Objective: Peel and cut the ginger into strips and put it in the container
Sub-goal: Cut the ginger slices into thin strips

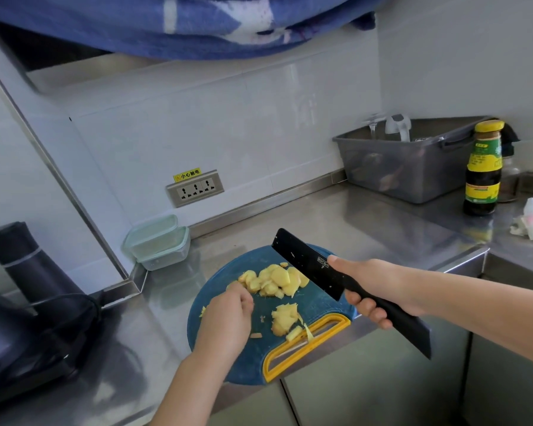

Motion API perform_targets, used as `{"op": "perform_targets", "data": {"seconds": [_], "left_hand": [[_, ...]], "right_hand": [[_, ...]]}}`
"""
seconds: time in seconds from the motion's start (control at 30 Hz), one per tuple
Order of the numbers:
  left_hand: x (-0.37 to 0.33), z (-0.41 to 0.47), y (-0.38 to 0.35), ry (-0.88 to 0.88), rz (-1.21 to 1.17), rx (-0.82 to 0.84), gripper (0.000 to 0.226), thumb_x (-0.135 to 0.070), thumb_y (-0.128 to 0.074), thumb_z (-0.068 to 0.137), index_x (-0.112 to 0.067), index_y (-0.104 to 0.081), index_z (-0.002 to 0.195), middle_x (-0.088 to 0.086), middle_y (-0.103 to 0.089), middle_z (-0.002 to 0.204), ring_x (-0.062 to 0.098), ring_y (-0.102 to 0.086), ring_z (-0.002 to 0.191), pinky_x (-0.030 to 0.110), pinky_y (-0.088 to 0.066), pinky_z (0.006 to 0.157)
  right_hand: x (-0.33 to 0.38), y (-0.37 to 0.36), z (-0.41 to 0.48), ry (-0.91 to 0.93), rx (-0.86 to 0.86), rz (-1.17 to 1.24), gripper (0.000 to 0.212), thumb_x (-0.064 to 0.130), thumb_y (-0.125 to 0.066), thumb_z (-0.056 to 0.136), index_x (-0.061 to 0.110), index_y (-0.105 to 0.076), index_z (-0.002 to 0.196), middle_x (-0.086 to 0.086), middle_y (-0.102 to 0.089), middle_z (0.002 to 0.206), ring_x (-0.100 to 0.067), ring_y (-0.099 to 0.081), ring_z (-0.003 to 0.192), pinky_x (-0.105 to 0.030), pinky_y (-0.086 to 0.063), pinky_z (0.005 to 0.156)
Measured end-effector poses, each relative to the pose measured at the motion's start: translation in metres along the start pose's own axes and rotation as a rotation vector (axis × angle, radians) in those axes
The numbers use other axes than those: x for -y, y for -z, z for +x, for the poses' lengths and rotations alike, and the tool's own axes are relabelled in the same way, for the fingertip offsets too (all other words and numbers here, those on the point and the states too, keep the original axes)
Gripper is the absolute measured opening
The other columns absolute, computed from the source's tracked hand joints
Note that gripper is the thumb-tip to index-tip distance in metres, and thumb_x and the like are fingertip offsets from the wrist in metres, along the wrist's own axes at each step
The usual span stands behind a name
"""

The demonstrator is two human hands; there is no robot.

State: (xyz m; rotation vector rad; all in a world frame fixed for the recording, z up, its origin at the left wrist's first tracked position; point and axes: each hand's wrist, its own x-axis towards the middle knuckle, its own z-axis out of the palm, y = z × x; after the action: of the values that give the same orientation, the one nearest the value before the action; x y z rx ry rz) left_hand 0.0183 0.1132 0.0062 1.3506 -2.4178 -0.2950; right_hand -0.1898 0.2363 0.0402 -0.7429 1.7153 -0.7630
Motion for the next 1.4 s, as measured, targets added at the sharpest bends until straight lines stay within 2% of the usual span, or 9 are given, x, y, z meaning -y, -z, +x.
{"op": "perform_targets", "data": {"seconds": [0.13,0.27,0.5,0.7,0.9,1.07,1.17,1.27,1.4], "left_hand": [[-0.018,-0.013,-0.008,-0.158,-0.118,-0.122,0.016,-0.022,-0.035,0.101,-0.029,-0.05,0.102,-0.014,-0.052,0.086,0.002,-0.05,0.078,0.014,-0.036,0.062],[-0.034,-0.022,-0.033,-0.329,-0.043,-0.018,0.032,-0.061,-0.041,0.089,-0.036,-0.049,0.106,-0.02,-0.043,0.102,-0.001,-0.04,0.099,0.017,-0.035,0.079],[-0.026,-0.011,-0.046,-0.287,0.014,-0.022,0.04,-0.062,-0.05,0.085,-0.045,-0.047,0.122,-0.016,-0.037,0.109,0.002,-0.026,0.1,0.023,-0.03,0.092],[-0.028,-0.006,-0.049,-0.346,-0.012,-0.096,0.014,-0.043,-0.05,0.094,-0.037,-0.06,0.101,-0.011,-0.038,0.096,0.007,-0.033,0.097,0.025,-0.036,0.091],[-0.001,0.001,-0.041,-0.38,0.198,-0.209,0.003,-0.032,-0.062,0.088,-0.029,-0.062,0.088,-0.008,-0.041,0.087,0.011,-0.04,0.087,0.027,-0.041,0.078],[0.03,0.009,-0.027,-0.248,0.255,-0.266,0.027,-0.011,-0.085,0.061,-0.02,-0.061,0.062,-0.003,-0.043,0.069,0.018,-0.045,0.063,0.029,-0.04,0.052],[0.037,0.008,-0.024,-0.159,0.182,-0.297,0.009,-0.019,-0.071,0.082,-0.019,-0.065,0.076,-0.002,-0.046,0.077,0.02,-0.047,0.075,0.03,-0.04,0.064],[0.025,0.004,-0.016,-0.028,-0.073,-0.231,0.027,-0.021,-0.038,0.1,-0.02,-0.064,0.098,-0.002,-0.05,0.095,0.018,-0.049,0.097,0.026,-0.037,0.082],[-0.002,0.001,-0.004,0.073,-0.397,0.029,0.037,-0.006,-0.031,0.1,-0.021,-0.062,0.114,-0.009,-0.057,0.105,0.012,-0.052,0.106,0.019,-0.04,0.083]], "right_hand": [[-0.003,0.001,-0.003,0.015,0.002,0.023,0.063,0.07,-0.036,0.09,0.016,-0.04,0.057,0.001,-0.036,0.048,-0.013,-0.03,0.037,-0.021,-0.032,0.037],[-0.006,-0.001,-0.005,0.012,0.003,0.014,0.062,0.07,-0.036,0.089,0.016,-0.041,0.059,0.001,-0.036,0.049,-0.012,-0.031,0.037,-0.021,-0.031,0.037],[-0.011,0.006,-0.007,-0.01,-0.018,0.032,0.063,0.071,-0.036,0.089,0.016,-0.042,0.059,0.001,-0.036,0.049,-0.012,-0.031,0.037,-0.021,-0.03,0.037],[-0.01,0.003,-0.006,-0.02,-0.023,0.025,0.062,0.071,-0.035,0.089,0.016,-0.041,0.059,0.002,-0.036,0.048,-0.012,-0.031,0.037,-0.02,-0.031,0.036],[-0.006,-0.001,-0.007,-0.007,-0.012,0.004,0.063,0.071,-0.035,0.089,0.016,-0.041,0.059,0.001,-0.035,0.049,-0.013,-0.031,0.038,-0.021,-0.031,0.037],[-0.006,-0.002,-0.006,-0.013,-0.006,-0.016,0.063,0.072,-0.035,0.088,0.016,-0.04,0.059,0.001,-0.034,0.049,-0.013,-0.03,0.038,-0.021,-0.03,0.038],[-0.005,-0.003,-0.006,-0.012,0.001,-0.042,0.063,0.072,-0.036,0.088,0.016,-0.04,0.06,0.001,-0.035,0.049,-0.013,-0.03,0.038,-0.021,-0.03,0.038],[-0.006,-0.002,-0.004,-0.01,0.014,-0.054,0.063,0.072,-0.036,0.088,0.016,-0.041,0.06,0.001,-0.035,0.05,-0.013,-0.031,0.038,-0.021,-0.032,0.038],[-0.009,0.002,-0.004,-0.015,0.026,-0.058,0.063,0.072,-0.036,0.088,0.016,-0.042,0.06,0.001,-0.036,0.05,-0.013,-0.031,0.038,-0.021,-0.032,0.038]]}}
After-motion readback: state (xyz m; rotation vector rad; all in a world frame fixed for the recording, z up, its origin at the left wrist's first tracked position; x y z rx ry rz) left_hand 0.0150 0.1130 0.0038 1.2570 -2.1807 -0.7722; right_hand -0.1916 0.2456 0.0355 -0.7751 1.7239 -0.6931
